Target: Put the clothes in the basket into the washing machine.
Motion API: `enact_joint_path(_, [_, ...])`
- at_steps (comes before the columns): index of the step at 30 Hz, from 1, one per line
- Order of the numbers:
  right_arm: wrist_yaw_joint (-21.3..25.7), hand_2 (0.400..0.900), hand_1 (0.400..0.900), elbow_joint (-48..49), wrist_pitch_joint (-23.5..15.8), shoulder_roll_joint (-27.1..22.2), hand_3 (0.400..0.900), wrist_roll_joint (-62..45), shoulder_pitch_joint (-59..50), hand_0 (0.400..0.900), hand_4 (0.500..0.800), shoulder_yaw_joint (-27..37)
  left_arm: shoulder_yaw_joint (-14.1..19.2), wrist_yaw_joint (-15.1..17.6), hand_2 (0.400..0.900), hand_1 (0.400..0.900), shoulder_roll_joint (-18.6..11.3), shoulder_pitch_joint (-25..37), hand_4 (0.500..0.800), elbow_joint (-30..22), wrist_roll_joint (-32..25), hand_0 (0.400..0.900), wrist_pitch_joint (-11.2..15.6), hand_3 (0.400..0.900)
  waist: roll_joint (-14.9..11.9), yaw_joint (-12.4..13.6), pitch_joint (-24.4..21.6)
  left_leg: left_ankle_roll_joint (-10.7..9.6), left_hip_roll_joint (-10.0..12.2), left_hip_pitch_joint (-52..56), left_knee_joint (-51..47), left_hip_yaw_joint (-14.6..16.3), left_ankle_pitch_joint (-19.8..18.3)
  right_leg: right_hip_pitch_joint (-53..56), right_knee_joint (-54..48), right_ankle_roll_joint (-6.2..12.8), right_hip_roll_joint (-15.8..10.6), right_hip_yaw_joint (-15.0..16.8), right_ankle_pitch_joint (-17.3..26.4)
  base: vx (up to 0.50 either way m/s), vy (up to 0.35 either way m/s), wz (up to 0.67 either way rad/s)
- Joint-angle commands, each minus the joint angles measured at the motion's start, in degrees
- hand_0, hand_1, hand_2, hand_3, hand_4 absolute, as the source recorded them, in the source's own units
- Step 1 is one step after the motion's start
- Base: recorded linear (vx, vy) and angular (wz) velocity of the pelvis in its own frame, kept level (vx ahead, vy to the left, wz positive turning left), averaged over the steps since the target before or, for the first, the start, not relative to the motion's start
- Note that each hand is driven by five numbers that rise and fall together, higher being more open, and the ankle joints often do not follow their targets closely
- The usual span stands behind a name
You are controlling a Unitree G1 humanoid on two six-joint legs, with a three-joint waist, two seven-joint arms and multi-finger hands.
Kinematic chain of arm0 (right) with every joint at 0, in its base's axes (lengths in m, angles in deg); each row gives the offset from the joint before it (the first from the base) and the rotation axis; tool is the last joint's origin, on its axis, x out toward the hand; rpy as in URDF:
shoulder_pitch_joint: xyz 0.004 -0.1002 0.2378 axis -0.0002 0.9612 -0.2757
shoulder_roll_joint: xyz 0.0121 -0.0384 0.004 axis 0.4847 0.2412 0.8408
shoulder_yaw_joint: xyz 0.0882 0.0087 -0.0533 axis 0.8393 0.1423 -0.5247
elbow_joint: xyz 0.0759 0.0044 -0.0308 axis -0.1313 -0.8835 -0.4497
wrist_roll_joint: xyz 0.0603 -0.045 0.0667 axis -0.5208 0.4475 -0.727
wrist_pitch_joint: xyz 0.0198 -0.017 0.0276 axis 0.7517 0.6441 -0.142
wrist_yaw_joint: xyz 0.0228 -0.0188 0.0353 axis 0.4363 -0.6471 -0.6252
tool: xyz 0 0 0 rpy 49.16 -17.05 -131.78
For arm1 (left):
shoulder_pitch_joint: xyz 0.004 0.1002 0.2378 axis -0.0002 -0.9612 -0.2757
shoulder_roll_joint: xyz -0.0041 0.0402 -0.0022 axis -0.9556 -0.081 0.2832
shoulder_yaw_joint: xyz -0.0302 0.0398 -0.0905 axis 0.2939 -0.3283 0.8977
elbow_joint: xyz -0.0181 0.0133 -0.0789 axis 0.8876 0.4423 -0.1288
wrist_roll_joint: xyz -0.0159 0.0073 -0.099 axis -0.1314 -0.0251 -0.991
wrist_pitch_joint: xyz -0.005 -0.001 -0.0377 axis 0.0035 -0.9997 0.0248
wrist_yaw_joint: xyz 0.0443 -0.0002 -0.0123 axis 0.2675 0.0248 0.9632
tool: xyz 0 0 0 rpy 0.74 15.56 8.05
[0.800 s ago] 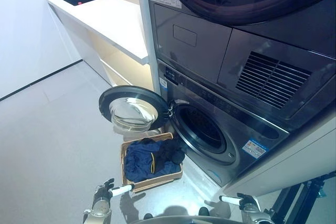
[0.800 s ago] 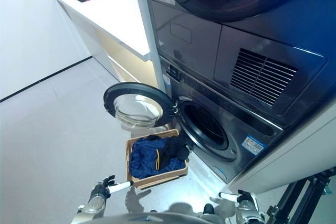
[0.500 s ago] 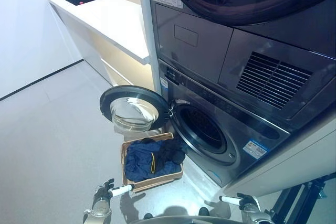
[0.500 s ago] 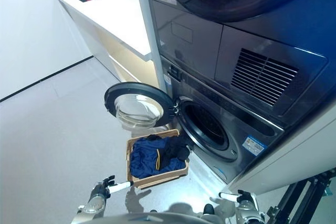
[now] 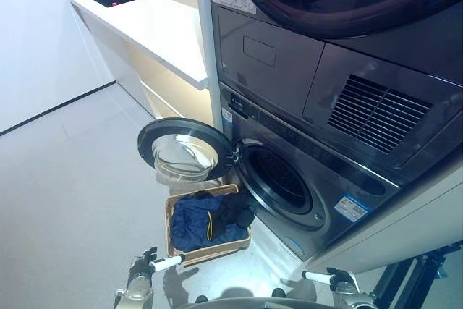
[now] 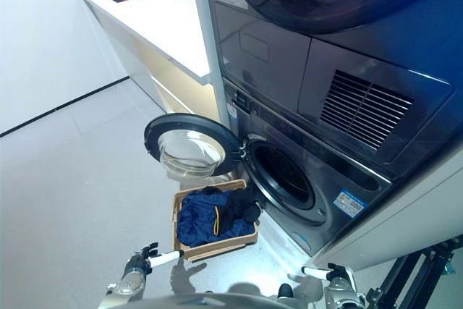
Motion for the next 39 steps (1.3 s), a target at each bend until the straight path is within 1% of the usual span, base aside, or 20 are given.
enact_joint_path(1, [0.9, 0.900, 0.900, -1.6, -0.9, -0.9, 0.900, 2.1, -3.9, 0.900, 0.800, -1.3, 0.9, 2.0, 0.900, 0.900, -2.6, 3.3, 0.800, -0.4, 0.7, 0.900, 1.5, 0.900, -3.5, 0.0, 1.7, 3.6, -4.5, -2.0, 0.1, -0.3, -3.4, 0.5, 2.2, 1.74, -2.0, -2.7, -3.3, 0.00, 0.000, 0.00])
enact_joint_path(4, [1.1, 0.900, 0.900, 0.4, -0.9, -1.8, 0.900, 2.5, -5.4, 0.900, 0.800, -2.0, 0.9, 1.7, 0.900, 0.900, -2.7, 3.4, 0.800, -1.7, -1.1, 0.900, 2.1, 0.900, -3.2, 0.2, 3.8, 3.7, -4.7, -3.6, 0.4, -0.7, -2.9, -1.5, 3.3, 1.76, -2.2, -2.8, -3.2, -0.10, 0.017, 0.03])
enact_joint_path(9, [1.9, 0.900, 0.900, 6.0, -0.9, -3.5, 0.900, 3.3, -11.7, 0.900, 0.800, -4.4, 0.2, 3.1, 0.900, 0.900, -3.3, 4.5, 0.800, -4.4, -2.8, 0.900, 3.0, 0.900, -2.8, 1.2, 9.7, 4.2, -5.6, -10.1, 3.6, -1.0, -2.0, -8.1, 6.4, 1.48, -2.9, -2.6, -2.4, -0.20, 0.017, 0.04])
enact_joint_path(11, [2.1, 0.900, 0.900, 7.8, -1.0, -3.8, 0.900, 3.5, -14.3, 0.900, 0.800, -5.9, -0.3, 3.5, 0.900, 0.900, -3.6, 4.8, 0.800, -5.3, -3.2, 0.900, 3.5, 0.900, -2.7, 1.7, 11.1, 4.2, -5.9, -12.6, 4.5, -1.1, -1.6, -10.4, 7.0, 1.41, -3.2, -2.7, -2.0, -0.14, 0.024, 0.06])
enact_joint_path(14, [2.4, 0.900, 0.900, 10.0, -1.0, -4.3, 0.900, 3.7, -19.0, 0.900, 0.800, -8.2, -1.0, 4.0, 0.900, 0.900, -4.0, 4.8, 0.800, -8.3, -3.8, 0.900, 4.0, 0.900, -2.4, 2.6, 13.2, 4.2, -6.0, -16.5, 5.8, -1.1, -0.9, -14.0, 8.1, 1.35, -3.7, -2.8, -1.3, -0.13, 0.039, 0.09])
enact_joint_path(18, [3.3, 0.900, 0.900, 9.6, -0.7, -3.9, 0.900, 3.1, -26.2, 0.900, 0.800, -10.8, -2.1, 4.3, 0.900, 0.900, -4.6, 3.9, 0.800, -13.6, -5.1, 0.900, 4.7, 0.900, -2.0, 4.3, 15.7, 4.2, -6.0, -21.1, 7.6, -1.7, -0.3, -18.3, 9.7, 1.22, -4.5, -3.3, -1.0, -0.09, 0.030, 0.14])
enact_joint_path(20, [3.7, 0.900, 0.900, 8.6, -1.0, -3.5, 0.900, 2.6, -30.2, 0.900, 0.800, -12.2, -2.9, 4.4, 0.900, 0.900, -5.3, 3.6, 0.800, -16.6, -5.6, 0.900, 5.6, 0.900, -1.6, 5.4, 17.3, 4.1, -6.0, -23.7, 8.5, -2.1, 0.1, -20.3, 10.5, 1.17, -4.8, -3.6, -0.8, -0.10, 0.032, 0.18])
enact_joint_path(21, [4.3, 0.900, 0.900, 7.1, -1.0, -4.1, 0.900, 2.1, -34.7, 0.900, 0.800, -13.1, -3.8, 4.3, 0.900, 0.900, -6.1, 3.7, 0.800, -18.7, -5.7, 0.900, 6.1, 0.900, -1.3, 6.6, 18.3, 4.0, -6.0, -25.9, 9.0, -2.7, 0.5, -22.5, 11.0, 1.22, -5.1, -3.9, -0.7, -0.10, 0.023, 0.13])
enact_joint_path(22, [4.3, 0.900, 0.900, 6.8, -1.1, -4.1, 0.900, 2.0, -34.9, 0.900, 0.800, -13.1, -3.7, 4.3, 0.900, 0.900, -6.1, 3.8, 0.800, -18.7, -5.7, 0.900, 6.1, 0.900, -1.3, 6.6, 18.1, 4.0, -6.0, -26.3, 9.2, -2.6, 0.4, -22.9, 11.2, 1.21, -5.1, -3.8, -0.7, -0.06, 0.012, 0.15])
enact_joint_path(23, [4.3, 0.900, 0.900, 5.5, -1.1, -4.6, 0.900, 2.2, -37.1, 0.900, 0.800, -13.3, -4.1, 4.4, 0.900, 0.900, -6.3, 3.7, 0.800, -19.7, -5.7, 0.900, 6.3, 0.900, -1.0, 7.3, 18.6, 4.0, -6.1, -26.9, 9.5, -2.8, 0.2, -23.6, 11.9, 1.15, -5.3, -4.1, -1.0, -0.06, 0.031, 0.16])
enact_joint_path(24, [4.5, 0.900, 0.900, 3.5, -1.1, -5.1, 0.900, 2.1, -41.4, 0.900, 0.800, -13.9, -5.3, 4.8, 0.900, 0.900, -6.7, 3.8, 0.800, -21.5, -6.2, 0.900, 6.9, 0.900, -0.4, 8.2, 20.0, 4.0, -6.5, -29.1, 10.5, -3.2, 0.3, -25.7, 13.2, 1.07, -5.6, -4.2, -1.1, -0.06, 0.031, 0.17])
enact_joint_path(25, [4.5, 0.900, 0.900, 3.4, -1.1, -5.2, 0.900, 2.1, -41.5, 0.900, 0.800, -13.9, -5.3, 4.8, 0.900, 0.900, -6.7, 3.9, 0.800, -21.5, -6.2, 0.900, 6.9, 0.900, -0.5, 8.2, 20.0, 4.0, -6.6, -29.2, 10.6, -3.2, 0.3, -25.8, 13.3, 1.07, -5.7, -4.2, -1.1, -0.08, 0.040, 0.14])
enact_joint_path(28, [5.0, 0.900, 0.900, 1.1, -1.0, -6.8, 0.900, 4.0, -48.0, 0.900, 0.800, -15.6, -7.2, 5.5, 0.900, 0.900, -7.5, 4.6, 0.800, -23.8, -6.4, 0.900, 7.7, 0.900, 0.4, 9.0, 22.3, 4.4, -7.3, -32.9, 12.9, -3.5, 0.2, -29.6, 16.1, 0.92, -6.4, -4.5, -1.5, -0.08, 0.045, 0.09])
enact_joint_path(30, [6.4, 0.900, 0.900, -0.1, -1.1, -9.6, 0.900, 7.4, -52.5, 0.900, 0.800, -17.5, -8.5, 6.0, 0.900, 0.900, -8.4, 5.6, 0.800, -25.4, -6.1, 0.900, 8.3, 0.900, 1.1, 9.5, 23.7, 4.4, -8.0, -36.1, 14.8, -3.8, 0.1, -32.7, 18.2, 0.95, -7.0, -4.5, -1.9, -0.10, 0.046, 0.13])
enact_joint_path(31, [6.8, 0.900, 0.900, -0.3, -1.1, -10.4, 0.900, 8.2, -53.7, 0.900, 0.800, -17.9, -9.1, 6.4, 0.900, 0.900, -8.7, 5.8, 0.800, -26.3, -5.7, 0.900, 8.6, 0.900, 1.3, 9.7, 23.7, 4.4, -8.4, -37.7, 15.5, -3.9, 0.0, -34.1, 19.0, 0.91, -7.2, -4.5, -2.1, -0.08, 0.039, 0.16])
enact_joint_path(35, [10.9, 0.900, 0.900, -2.5, -0.6, -15.8, 0.900, 18.4, -60.3, 0.900, 0.800, -23.5, -12.7, 8.0, 0.900, 0.900, -10.3, 7.9, 0.800, -29.4, -4.0, 0.900, 10.1, 0.900, 2.8, 10.8, 23.7, 4.4, -9.4, -43.8, 17.4, -5.2, 0.2, -40.2, 21.8, 1.28, -8.5, -5.7, -2.5, -0.05, 0.022, 0.22])
enact_joint_path(36, [11.4, 0.900, 0.900, -3.0, -0.7, -16.7, 0.900, 18.9, -61.2, 0.900, 0.800, -23.9, -13.4, 8.1, 0.900, 0.900, -10.4, 8.7, 0.800, -29.7, -3.6, 0.900, 10.3, 0.900, 3.1, 10.9, 23.7, 4.3, -9.6, -44.9, 17.7, -5.5, 0.3, -41.0, 22.3, 1.35, -8.8, -5.9, -2.6, 0.06, 0.001, 0.25])
enact_joint_path(37, [11.7, 0.900, 0.900, -3.8, -0.3, -17.8, 0.900, 20.3, -62.1, 0.900, 0.800, -24.8, -14.3, 8.2, 0.900, 0.900, -10.7, 9.5, 0.800, -30.6, -3.4, 0.900, 10.4, 0.900, 3.4, 11.2, 23.7, 4.2, -9.7, -45.0, 18.0, -6.2, -1.3, -41.6, 23.8, 2.02, -8.8, -5.6, -4.5, 0.06, -0.007, 0.24])
enact_joint_path(39, [12.4, 0.900, 0.900, -5.4, 0.1, -19.3, 0.900, 21.3, -64.4, 0.900, 0.800, -25.8, -16.3, 8.4, 0.900, 0.900, -10.9, 11.0, 0.800, -31.4, -3.0, 0.900, 10.6, 0.900, 4.2, 11.8, 23.7, 4.2, -10.3, -47.3, 19.2, -6.7, -1.3, -43.6, 25.3, 2.21, -9.7, -6.2, -5.2, 0.03, 0.005, 0.25])
